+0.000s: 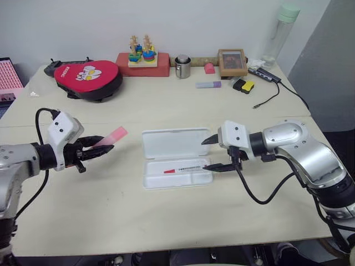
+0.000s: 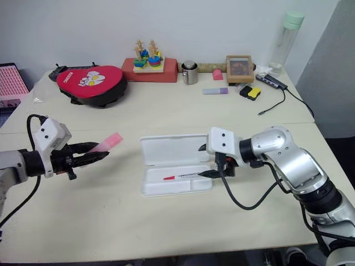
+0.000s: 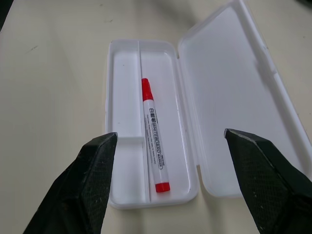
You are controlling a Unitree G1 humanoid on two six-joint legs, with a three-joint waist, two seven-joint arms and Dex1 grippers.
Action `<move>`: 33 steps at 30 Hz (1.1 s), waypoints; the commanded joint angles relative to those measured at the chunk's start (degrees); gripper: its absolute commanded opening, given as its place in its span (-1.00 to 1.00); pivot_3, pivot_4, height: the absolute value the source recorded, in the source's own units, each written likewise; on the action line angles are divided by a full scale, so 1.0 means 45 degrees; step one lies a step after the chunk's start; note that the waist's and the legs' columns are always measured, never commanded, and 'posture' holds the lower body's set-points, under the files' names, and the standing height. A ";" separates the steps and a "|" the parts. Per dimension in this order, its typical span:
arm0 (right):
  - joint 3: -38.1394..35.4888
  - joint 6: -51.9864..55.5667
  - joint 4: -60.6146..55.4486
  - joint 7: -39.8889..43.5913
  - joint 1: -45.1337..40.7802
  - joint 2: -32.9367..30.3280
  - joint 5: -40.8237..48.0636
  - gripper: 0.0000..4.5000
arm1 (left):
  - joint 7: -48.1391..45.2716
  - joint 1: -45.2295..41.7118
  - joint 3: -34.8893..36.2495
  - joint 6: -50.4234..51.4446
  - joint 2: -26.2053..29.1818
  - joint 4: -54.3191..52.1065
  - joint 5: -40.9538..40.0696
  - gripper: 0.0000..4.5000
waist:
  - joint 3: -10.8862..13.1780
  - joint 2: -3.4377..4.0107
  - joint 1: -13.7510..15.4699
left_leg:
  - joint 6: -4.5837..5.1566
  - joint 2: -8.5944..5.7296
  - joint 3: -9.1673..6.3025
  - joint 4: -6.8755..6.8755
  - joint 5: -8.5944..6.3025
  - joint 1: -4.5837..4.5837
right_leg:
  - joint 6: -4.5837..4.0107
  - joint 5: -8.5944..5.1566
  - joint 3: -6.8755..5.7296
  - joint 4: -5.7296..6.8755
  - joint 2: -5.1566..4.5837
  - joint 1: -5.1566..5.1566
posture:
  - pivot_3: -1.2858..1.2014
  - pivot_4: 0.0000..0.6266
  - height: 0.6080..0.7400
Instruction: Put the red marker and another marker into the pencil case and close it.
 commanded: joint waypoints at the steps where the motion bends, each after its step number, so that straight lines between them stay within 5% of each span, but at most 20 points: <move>1: -0.0409 -0.0174 -0.0208 -0.0032 0.0137 -0.0117 0.0035 0.64 | -0.0787 0.1007 0.0146 0.0250 0.0360 -0.2082 -0.0863 -0.46 | 0.0002 0.0003 -0.0032 | 0.0000 0.0003 0.0002 -0.0001 0.0000 0.0004 | -0.0001 0.0000 0.0002 0.0003 0.0002 0.0000 | 0.03 -0.52 1.00; 7: -0.0636 0.0018 -0.0283 -0.0216 0.0283 -0.0044 0.0153 0.64 | -0.0930 0.1652 -0.1432 -0.0753 -0.0011 -0.3559 -0.0475 -0.46 | 0.0002 0.0002 -0.0005 | 0.0000 0.0002 0.0017 0.0002 0.0000 0.0005 | -0.0004 0.0000 0.0014 -0.0001 0.0001 0.0002 | 0.03 -0.52 1.00; 13: -0.0578 0.0119 -0.0395 -0.0347 0.0409 -0.0049 0.0130 0.64 | -0.0505 -0.0432 -0.4674 -0.3170 -0.1094 -0.2241 0.1965 -0.46 | 0.0001 0.0002 0.0171 | 0.0003 -0.0001 0.0010 0.0016 0.0003 0.0009 | -0.0005 0.0007 0.0008 0.0006 0.0005 0.0015 | 0.03 -0.52 1.00; 19: -0.0552 0.0239 -0.0459 -0.0471 0.0359 0.0046 0.0112 0.64 | -0.0702 -0.1754 -0.6249 -0.3842 -0.1900 -0.1156 0.2788 -0.46 | 0.0001 0.0002 0.0229 | 0.0004 -0.0005 0.0020 0.0014 0.0002 0.0002 | -0.0004 0.0011 0.0017 -0.0007 0.0004 0.0013 | 0.03 -0.52 1.00; 32: -0.0617 0.0789 -0.0776 -0.0741 0.0192 0.0195 0.0236 0.64 | -0.1078 -0.1871 -0.6905 -0.4228 -0.2117 -0.0391 0.3216 -0.46 | 0.0001 0.0002 0.0249 | 0.0006 -0.0005 0.0009 0.0014 0.0002 0.0000 | 0.0005 0.0006 0.0009 -0.0001 0.0004 0.0012 | 0.03 -0.52 1.00; 33: -0.0610 0.0812 -0.0764 -0.0750 0.0152 0.0218 0.0232 0.64 | -0.1094 -0.1920 -0.6957 -0.4319 -0.2174 -0.0247 0.3289 -0.31 | 0.0001 0.0002 0.0249 | 0.0006 -0.0005 0.0010 0.0015 0.0002 0.0001 | 0.0005 0.0006 0.0009 -0.0001 0.0004 0.0012 | 0.03 -0.52 1.00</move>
